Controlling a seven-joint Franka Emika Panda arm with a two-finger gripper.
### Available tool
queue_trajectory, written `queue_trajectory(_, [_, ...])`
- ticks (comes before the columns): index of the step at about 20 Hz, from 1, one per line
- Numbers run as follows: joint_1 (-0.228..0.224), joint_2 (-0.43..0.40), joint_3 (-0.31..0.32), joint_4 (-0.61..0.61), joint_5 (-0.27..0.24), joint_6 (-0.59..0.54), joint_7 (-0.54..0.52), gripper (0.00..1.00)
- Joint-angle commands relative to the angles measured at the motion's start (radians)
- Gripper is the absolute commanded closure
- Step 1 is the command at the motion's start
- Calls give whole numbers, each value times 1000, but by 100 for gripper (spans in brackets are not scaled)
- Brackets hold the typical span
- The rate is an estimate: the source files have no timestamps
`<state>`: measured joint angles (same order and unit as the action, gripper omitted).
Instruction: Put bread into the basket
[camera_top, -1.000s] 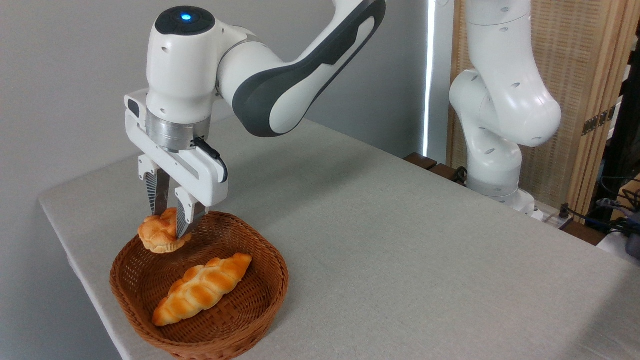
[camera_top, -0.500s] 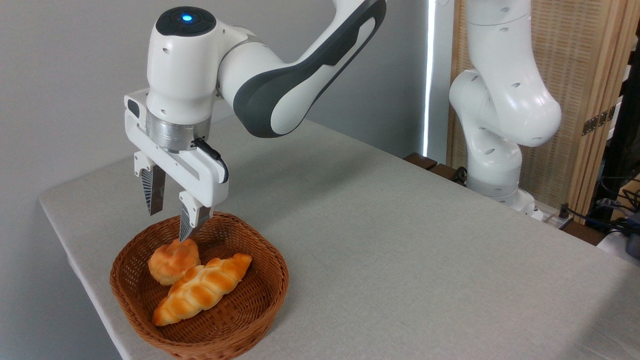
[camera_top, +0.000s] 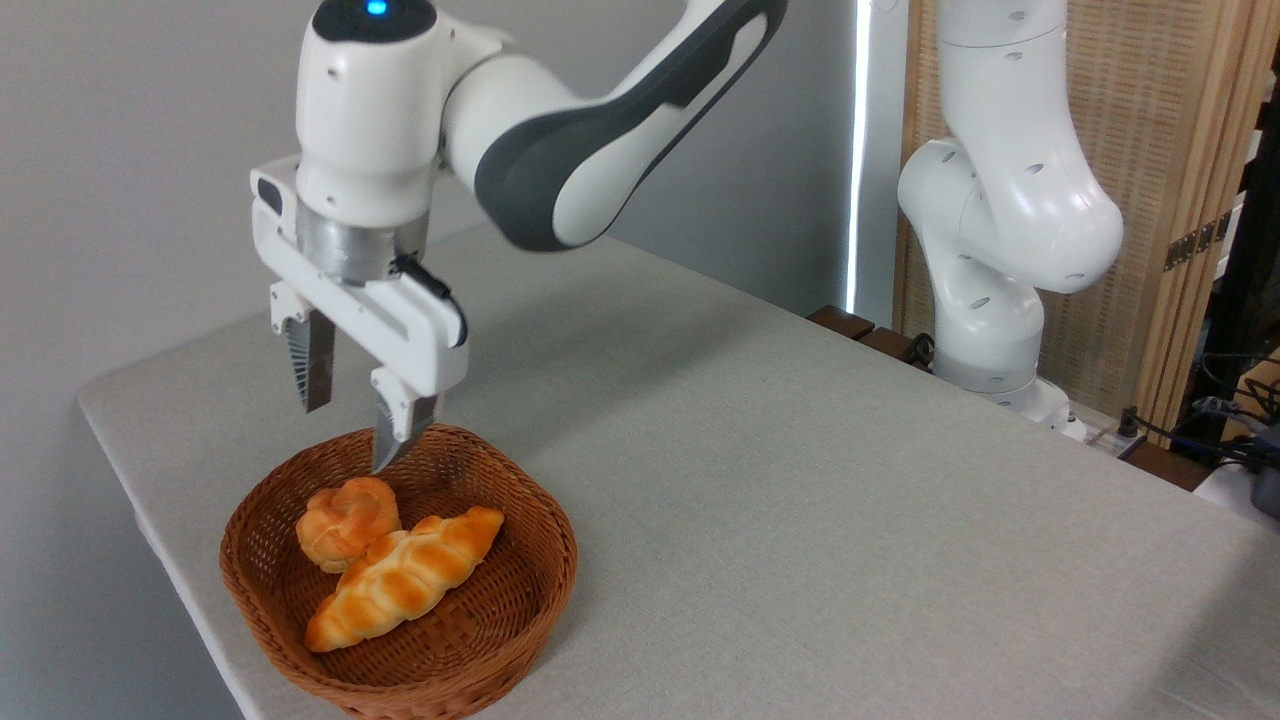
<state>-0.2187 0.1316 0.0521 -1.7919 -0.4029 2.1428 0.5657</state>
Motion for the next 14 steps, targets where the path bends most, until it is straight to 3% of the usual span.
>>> queue_trajectory(1, [47, -98, 11, 6, 123, -173, 3, 0])
queue_trajectory(4, [73, -109, 11, 101, 248, -344, 3, 0])
queue_trajectory(8, [88, -109, 11, 150, 403, -452, 14, 0])
queue_trajectory(10, [104, -113, -6, 152, 423, -483, 81, 0])
queue_trajectory(14, [124, -124, -58, 148, 423, -491, 82, 0])
